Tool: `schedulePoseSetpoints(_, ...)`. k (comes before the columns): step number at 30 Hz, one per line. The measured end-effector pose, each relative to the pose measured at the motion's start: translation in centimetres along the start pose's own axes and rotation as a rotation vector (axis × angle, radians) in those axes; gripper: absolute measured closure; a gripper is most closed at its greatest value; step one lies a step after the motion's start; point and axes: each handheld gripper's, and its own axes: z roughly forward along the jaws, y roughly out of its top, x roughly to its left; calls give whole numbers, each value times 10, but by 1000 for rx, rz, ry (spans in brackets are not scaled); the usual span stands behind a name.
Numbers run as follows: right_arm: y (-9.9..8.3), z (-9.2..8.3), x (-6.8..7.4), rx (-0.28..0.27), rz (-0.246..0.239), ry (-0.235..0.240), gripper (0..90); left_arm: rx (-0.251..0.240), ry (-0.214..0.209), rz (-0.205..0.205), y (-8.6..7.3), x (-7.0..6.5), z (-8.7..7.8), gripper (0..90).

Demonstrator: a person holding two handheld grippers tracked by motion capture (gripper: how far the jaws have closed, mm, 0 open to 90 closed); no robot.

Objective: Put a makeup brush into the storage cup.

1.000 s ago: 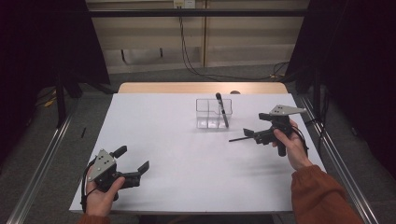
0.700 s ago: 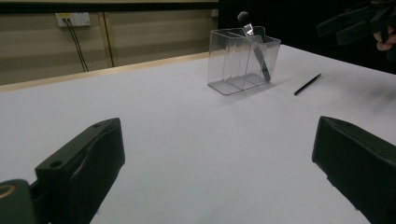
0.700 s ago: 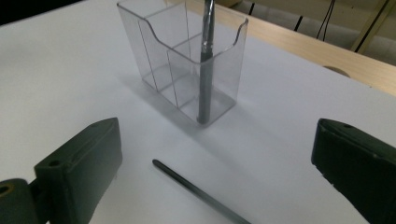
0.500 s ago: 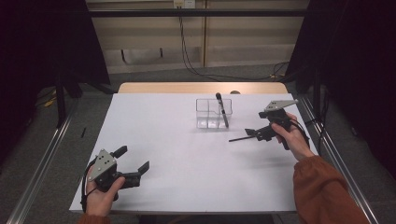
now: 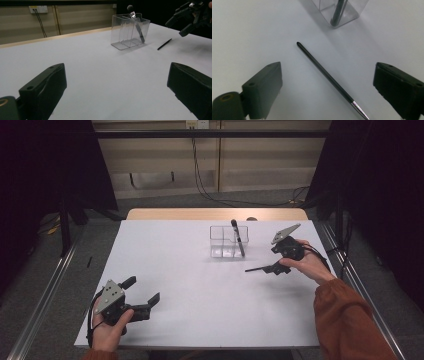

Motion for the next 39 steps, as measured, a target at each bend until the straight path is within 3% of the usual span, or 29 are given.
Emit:
schedulePoseSetpoints(3,3,2,-3,39,-23,7,134,-1,1,3,0,0,0,24)
schedulePoseSetpoints(10,7,7,-14,120,-24,20,108,4,-1,6,0,0,1,24)
schedulePoseSetpoints(17,4,19,-21,222,-57,32,124,7,-1,12,0,0,0,24)
schedulePoseSetpoints(21,1,27,-22,250,-68,30,125,7,-2,8,0,0,1,24)
schedulePoseSetpoints(24,2,29,-22,235,-71,31,125,10,-4,12,0,0,1,24)
schedulePoseSetpoints(28,2,33,-24,281,-85,16,181,8,-4,9,0,0,1,24)
schedulePoseSetpoints(34,1,35,-25,299,-95,6,280,14,-4,14,-1,0,2,24)
schedulePoseSetpoints(39,1,36,-25,309,-105,35,390,17,-6,17,-1,0,2,24)
